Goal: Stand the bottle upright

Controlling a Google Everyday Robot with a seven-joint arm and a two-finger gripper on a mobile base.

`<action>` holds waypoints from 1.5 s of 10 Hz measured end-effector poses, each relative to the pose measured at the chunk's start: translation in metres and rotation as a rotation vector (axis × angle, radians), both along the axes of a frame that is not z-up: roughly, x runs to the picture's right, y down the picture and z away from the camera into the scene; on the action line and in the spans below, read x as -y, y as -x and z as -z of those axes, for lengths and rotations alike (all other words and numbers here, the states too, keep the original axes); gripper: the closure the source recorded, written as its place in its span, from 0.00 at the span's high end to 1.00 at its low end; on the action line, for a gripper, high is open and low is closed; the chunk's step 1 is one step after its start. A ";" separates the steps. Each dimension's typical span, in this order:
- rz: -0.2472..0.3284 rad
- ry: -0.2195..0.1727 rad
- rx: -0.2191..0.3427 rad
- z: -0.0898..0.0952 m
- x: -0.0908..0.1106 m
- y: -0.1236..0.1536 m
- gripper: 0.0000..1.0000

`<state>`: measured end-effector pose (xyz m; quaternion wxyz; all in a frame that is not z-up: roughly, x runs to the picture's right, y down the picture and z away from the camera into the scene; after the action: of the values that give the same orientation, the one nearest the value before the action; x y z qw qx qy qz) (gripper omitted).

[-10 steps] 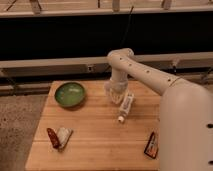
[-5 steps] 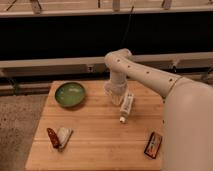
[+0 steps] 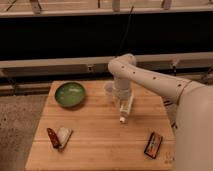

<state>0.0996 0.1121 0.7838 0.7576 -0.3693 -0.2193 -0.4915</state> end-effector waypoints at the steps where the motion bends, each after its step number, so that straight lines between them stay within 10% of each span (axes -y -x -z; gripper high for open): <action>1: 0.015 -0.005 0.023 -0.001 -0.005 -0.001 0.80; 15: 0.049 -0.021 0.068 -0.055 -0.059 -0.024 0.69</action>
<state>0.1232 0.1713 0.8386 0.7414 -0.3494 -0.2306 -0.5245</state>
